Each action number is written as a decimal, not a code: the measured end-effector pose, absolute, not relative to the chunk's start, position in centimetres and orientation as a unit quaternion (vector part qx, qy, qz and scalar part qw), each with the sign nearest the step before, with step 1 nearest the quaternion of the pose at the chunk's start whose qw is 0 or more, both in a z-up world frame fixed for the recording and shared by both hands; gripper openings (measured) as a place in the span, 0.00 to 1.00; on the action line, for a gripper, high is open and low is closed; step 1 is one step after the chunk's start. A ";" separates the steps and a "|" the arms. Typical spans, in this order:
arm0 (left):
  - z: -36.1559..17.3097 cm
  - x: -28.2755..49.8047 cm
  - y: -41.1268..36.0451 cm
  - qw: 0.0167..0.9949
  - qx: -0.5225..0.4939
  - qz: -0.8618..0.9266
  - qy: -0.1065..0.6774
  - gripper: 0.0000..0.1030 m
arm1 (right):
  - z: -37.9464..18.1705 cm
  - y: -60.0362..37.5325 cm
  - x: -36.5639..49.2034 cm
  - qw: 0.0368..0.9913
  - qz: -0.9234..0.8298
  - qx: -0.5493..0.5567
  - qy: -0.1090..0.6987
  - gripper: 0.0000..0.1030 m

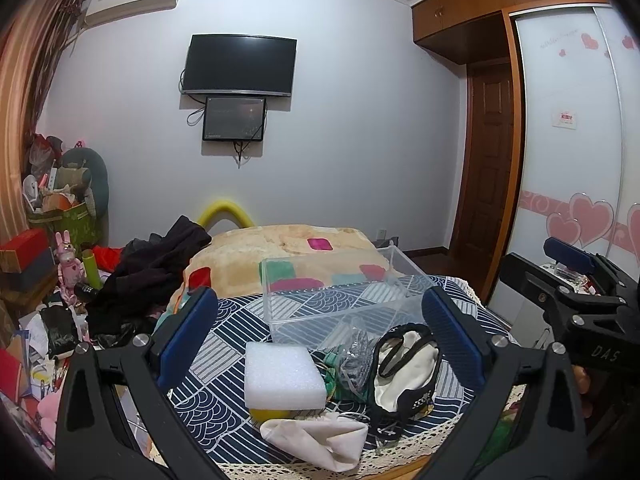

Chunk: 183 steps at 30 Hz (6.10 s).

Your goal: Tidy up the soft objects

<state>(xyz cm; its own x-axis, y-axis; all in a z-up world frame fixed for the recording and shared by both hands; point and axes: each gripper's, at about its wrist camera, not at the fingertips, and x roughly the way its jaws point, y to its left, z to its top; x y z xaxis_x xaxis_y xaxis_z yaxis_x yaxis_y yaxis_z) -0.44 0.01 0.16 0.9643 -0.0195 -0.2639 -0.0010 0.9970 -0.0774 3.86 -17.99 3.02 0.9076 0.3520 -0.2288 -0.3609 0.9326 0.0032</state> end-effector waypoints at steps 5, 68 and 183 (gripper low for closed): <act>0.2 -0.6 -0.1 0.991 -0.039 -0.006 0.132 1.00 | 3.1 -17.9 3.6 0.977 0.182 -0.021 0.110 1.00; -3.1 3.2 1.8 0.977 -0.066 -0.004 0.202 1.00 | -0.7 -19.0 7.6 0.967 0.174 -0.005 0.184 0.99; -4.2 20.1 3.7 0.949 -0.022 -0.009 0.313 0.76 | -1.4 -14.8 21.4 0.947 0.162 -0.053 0.273 0.20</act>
